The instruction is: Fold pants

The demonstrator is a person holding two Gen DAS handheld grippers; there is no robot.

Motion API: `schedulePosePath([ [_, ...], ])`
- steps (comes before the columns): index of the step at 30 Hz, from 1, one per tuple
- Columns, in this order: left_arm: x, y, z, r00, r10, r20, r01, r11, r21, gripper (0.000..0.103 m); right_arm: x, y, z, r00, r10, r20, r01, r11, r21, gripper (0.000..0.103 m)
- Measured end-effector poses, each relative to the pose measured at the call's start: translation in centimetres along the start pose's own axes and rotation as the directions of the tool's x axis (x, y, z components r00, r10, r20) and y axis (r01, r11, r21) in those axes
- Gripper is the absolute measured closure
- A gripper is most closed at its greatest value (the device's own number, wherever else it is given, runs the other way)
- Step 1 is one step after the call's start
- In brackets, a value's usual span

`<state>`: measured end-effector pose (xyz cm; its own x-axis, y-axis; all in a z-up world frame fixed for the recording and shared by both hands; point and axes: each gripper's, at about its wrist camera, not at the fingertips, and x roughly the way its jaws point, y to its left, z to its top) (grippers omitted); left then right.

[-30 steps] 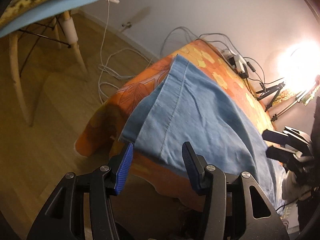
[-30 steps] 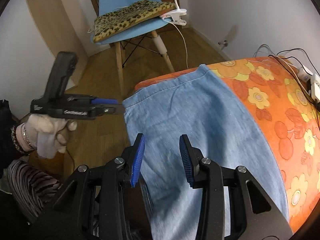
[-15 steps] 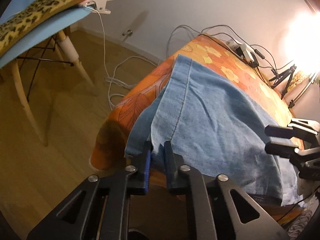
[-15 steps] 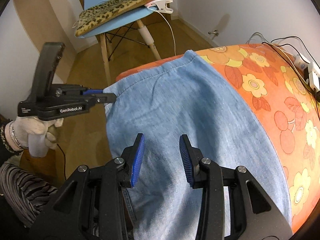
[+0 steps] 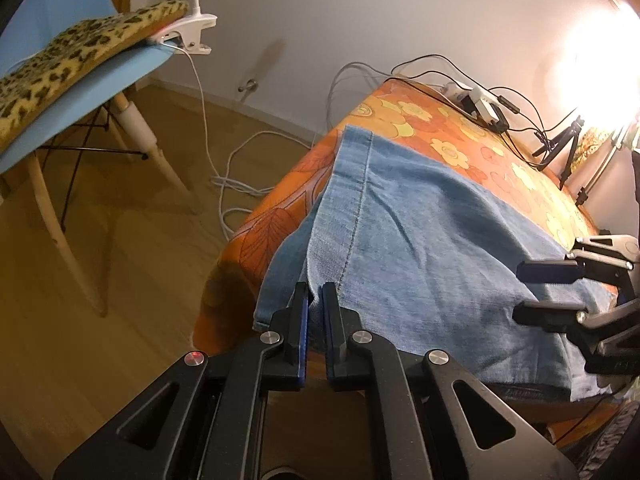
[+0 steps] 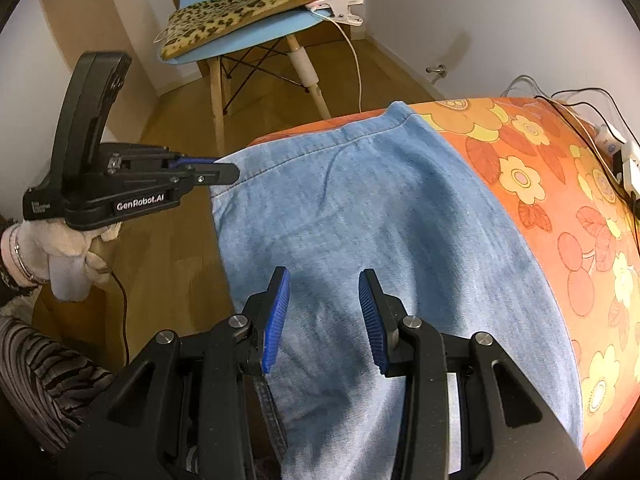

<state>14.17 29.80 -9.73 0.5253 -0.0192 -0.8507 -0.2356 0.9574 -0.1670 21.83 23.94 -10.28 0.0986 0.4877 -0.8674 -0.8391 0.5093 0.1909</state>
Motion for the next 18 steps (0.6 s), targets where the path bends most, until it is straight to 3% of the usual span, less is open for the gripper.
schedulePosePath([
  [10,-0.1,-0.2,-0.1,1.0,0.015,0.013,-0.015,0.999,0.044,0.098,-0.1,1.9,-2.9,0.998,-0.054,-0.014,0.053,0.998,-0.04,0.065],
  [18,0.7,1.4,-0.4,1.0,-0.021,0.01,0.021,1.0,-0.008,0.098,0.2,1.2,-4.2,0.995,-0.09,-0.042,0.089,0.996,-0.024,0.065],
])
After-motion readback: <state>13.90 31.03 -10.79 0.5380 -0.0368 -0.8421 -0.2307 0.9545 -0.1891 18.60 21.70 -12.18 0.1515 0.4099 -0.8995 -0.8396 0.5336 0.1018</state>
